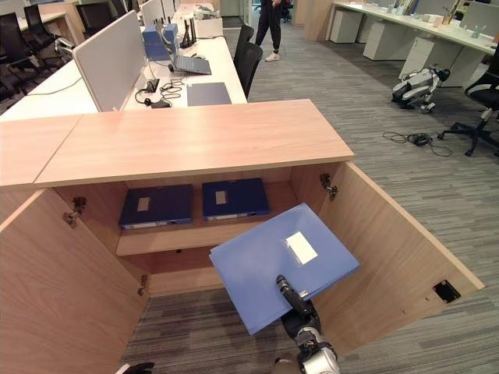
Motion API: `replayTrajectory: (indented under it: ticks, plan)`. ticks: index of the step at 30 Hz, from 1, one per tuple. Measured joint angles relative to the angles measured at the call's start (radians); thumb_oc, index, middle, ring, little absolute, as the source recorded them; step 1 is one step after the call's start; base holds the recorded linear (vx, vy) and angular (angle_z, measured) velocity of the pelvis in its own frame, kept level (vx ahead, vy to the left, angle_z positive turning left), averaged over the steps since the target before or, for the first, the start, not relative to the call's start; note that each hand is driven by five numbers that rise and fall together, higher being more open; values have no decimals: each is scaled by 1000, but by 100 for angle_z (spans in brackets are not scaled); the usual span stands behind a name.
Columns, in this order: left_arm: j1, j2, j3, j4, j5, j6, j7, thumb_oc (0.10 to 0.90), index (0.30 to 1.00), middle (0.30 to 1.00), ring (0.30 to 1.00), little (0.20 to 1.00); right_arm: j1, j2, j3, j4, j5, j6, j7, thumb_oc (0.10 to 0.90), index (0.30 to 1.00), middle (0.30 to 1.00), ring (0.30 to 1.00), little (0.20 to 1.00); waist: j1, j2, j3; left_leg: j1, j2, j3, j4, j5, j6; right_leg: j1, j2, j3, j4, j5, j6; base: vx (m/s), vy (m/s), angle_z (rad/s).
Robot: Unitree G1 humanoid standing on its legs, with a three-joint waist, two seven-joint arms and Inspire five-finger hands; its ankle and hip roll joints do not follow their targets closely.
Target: Put the empty folder in the office cabinet
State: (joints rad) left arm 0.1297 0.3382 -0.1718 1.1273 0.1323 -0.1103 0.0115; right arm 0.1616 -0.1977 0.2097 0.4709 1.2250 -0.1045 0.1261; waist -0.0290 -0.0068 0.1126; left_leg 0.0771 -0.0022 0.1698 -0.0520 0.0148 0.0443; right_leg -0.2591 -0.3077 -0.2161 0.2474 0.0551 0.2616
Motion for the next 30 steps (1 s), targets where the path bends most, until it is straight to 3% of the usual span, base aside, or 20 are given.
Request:
replayTrajectory:
  ticks: [1, 3, 6, 7, 8, 9, 10, 11, 13, 16, 17, 21, 24, 25, 26, 28, 30]
  plan:
    - [-14, 2, 21, 29, -12, 3, 3, 800, 900, 900, 900, 900, 1, 3, 4, 1, 0, 1, -1, 400, 300, 300, 300, 300, -16, -12, 7, -7, -1, -15, 0, 1, 1, 25, 4, 11, -128, 3, 4, 326, -104, 12]
    - [-22, 0, 20, 54, -11, 2, 4, 800, 900, 900, 900, 900, 6, 6, 4, 8, -5, 1, -2, 400, 300, 300, 300, 300, -37, -18, 14, -8, 1, -39, -8, -1, -2, 40, 11, 24, -244, 24, 13, 295, -94, 22]
    - [-6, -1, 15, 28, -11, -1, 1, 800, 900, 900, 900, 900, 35, 4, -11, 13, -5, 0, -2, 400, 300, 300, 300, 300, -59, -29, 13, 13, 4, -94, -35, -6, -17, 81, 30, 86, -224, 23, 9, 279, -129, 62]
    - [2, -2, 6, -11, -10, -3, 4, 800, 900, 900, 900, 900, 44, 0, -28, 28, -5, 0, 0, 400, 300, 300, 300, 300, -62, -29, 13, 12, 14, -133, -35, -15, -32, 84, 51, 130, -176, 31, -27, 96, -66, 90]
    - [-2, -2, -22, -29, -9, -8, 5, 800, 900, 900, 900, 900, 47, -7, -46, 47, -4, -1, -1, 400, 300, 300, 300, 300, -76, -22, 11, 14, 31, -174, -35, -26, -52, 80, 71, 133, -157, 25, -43, 246, -227, 99]
    - [-9, -6, -31, -48, -9, -16, -3, 800, 900, 900, 900, 900, 44, -8, -66, 65, -4, -2, -5, 400, 300, 300, 300, 300, -75, -21, 11, 2, 36, -187, 5, -36, -94, 75, 79, 126, -145, 22, -55, 164, -164, 47]
    - [3, -24, -55, -63, -8, -20, -5, 800, 900, 900, 900, 900, 49, -58, -52, 60, -10, 1, -6, 400, 300, 300, 300, 300, -68, 22, 9, -16, 69, -204, 128, -91, -105, 79, 125, 123, -161, 21, -66, 201, -198, 22]
    - [3, -25, -74, -67, -7, -20, -12, 800, 900, 900, 900, 900, 55, -74, -46, 35, -15, 1, 3, 400, 300, 300, 300, 300, -83, 47, 1, -22, 93, -206, 157, -124, -124, 73, 141, 91, -159, 33, -96, 75, -86, 13]
    - [-27, -33, -95, -86, -7, -21, -22, 800, 900, 900, 900, 900, 53, -101, -45, 22, -15, 0, 9, 400, 300, 300, 300, 300, -104, 107, -1, -30, 142, -218, 92, -116, -163, 30, 184, 52, -104, 9, -163, 128, -161, 43]
    - [-82, -28, -135, -119, -7, -25, -24, 800, 900, 900, 900, 900, 55, -108, -28, 22, -30, 2, 12, 400, 300, 300, 300, 300, -110, 114, -1, -35, 173, -245, -9, -66, -168, -17, 186, 15, -85, -14, -187, 141, -176, 39]
    - [-92, -29, -146, -142, -7, -24, -25, 800, 900, 900, 900, 900, 53, -102, -23, 27, -37, 7, 15, 400, 300, 300, 300, 300, -108, 122, 2, -39, 195, -250, -27, -45, -158, -18, 209, -3, -78, -21, -199, 184, -199, 30]
    - [-105, -33, -144, -170, -8, -21, -24, 800, 900, 900, 900, 900, 30, -82, -16, 57, -46, 17, 18, 400, 300, 300, 300, 300, -98, 112, 12, -58, 212, -250, 8, -7, -174, -7, 230, -37, -61, -48, -210, 188, -230, 26]
    - [-113, -13, -132, -187, -10, -19, -21, 800, 900, 900, 900, 900, 25, -54, -4, 55, -48, 29, 17, 400, 300, 300, 300, 300, -57, 51, 29, -111, 193, -225, 141, 57, -233, 44, 213, -25, -124, -39, -227, 164, -253, 13]
    - [-95, -7, -128, -199, -10, -17, -24, 800, 900, 900, 900, 900, 19, -52, 1, 56, -49, 31, 21, 400, 300, 300, 300, 300, -47, 49, 34, -123, 192, -228, 175, 80, -246, 53, 228, -38, -118, -41, -238, 239, -306, 10]
    - [-100, 10, -119, -222, -11, -12, -22, 800, 900, 900, 900, 900, 15, -36, 6, 55, -52, 40, 17, 400, 300, 300, 300, 300, -39, 13, 51, -174, 187, -187, 271, 115, -273, 66, 209, -32, -140, -44, -253, 95, -69, 16]
    - [-95, 14, -106, -193, -11, -7, -23, 800, 900, 900, 900, 900, 17, -32, 24, 54, -67, 47, 19, 400, 300, 300, 300, 300, -28, -1, 54, -179, 200, -139, 305, 165, -264, 110, 220, -33, -193, -42, -253, 150, -30, 4]
    - [-95, 10, -105, -167, -11, -1, -23, 800, 900, 900, 900, 900, 19, -33, 36, 52, -81, 49, 19, 400, 300, 300, 300, 300, -27, 0, 58, -205, 230, -85, 354, 176, -250, 122, 233, -41, -209, -41, -256, 181, 58, -2]
